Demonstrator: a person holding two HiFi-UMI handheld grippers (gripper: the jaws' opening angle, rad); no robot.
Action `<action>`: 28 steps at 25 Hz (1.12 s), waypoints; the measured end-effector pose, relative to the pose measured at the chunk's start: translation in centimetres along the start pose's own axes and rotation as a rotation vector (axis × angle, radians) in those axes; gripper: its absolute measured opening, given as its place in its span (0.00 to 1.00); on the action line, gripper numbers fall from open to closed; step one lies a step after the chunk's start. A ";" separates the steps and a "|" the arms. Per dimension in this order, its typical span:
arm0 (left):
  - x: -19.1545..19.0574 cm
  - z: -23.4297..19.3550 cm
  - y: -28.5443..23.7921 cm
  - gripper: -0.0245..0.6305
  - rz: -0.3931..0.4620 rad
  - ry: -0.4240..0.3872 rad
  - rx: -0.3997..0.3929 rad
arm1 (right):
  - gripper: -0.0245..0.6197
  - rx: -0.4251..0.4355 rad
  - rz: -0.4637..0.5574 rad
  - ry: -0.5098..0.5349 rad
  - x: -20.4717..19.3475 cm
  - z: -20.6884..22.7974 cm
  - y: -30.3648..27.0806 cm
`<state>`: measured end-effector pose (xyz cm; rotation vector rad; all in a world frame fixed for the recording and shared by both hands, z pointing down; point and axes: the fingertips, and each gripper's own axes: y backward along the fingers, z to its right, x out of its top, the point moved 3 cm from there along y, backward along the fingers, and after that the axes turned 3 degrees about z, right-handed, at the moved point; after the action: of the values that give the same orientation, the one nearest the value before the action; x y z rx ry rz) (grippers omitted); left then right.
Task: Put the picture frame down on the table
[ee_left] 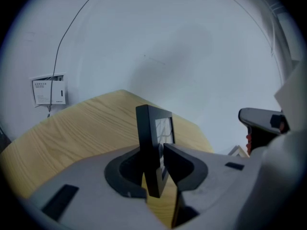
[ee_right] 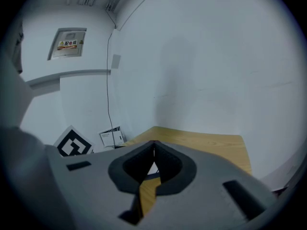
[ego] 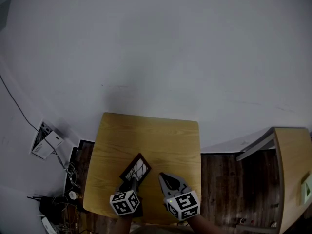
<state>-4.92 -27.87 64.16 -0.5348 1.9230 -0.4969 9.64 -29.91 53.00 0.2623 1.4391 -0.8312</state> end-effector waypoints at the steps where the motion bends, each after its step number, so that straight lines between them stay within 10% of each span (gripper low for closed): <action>1: 0.0 -0.2 -0.1 0.19 -0.002 -0.002 0.009 | 0.04 0.000 -0.001 0.000 0.0 0.0 -0.1; 28: -0.7 -3.6 -1.4 0.36 -0.035 -0.073 0.203 | 0.04 0.037 -0.026 0.016 -0.3 -0.4 -1.1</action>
<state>-7.78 -28.22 66.82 -0.4494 1.7721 -0.6776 8.70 -30.35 53.55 0.2789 1.4458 -0.8793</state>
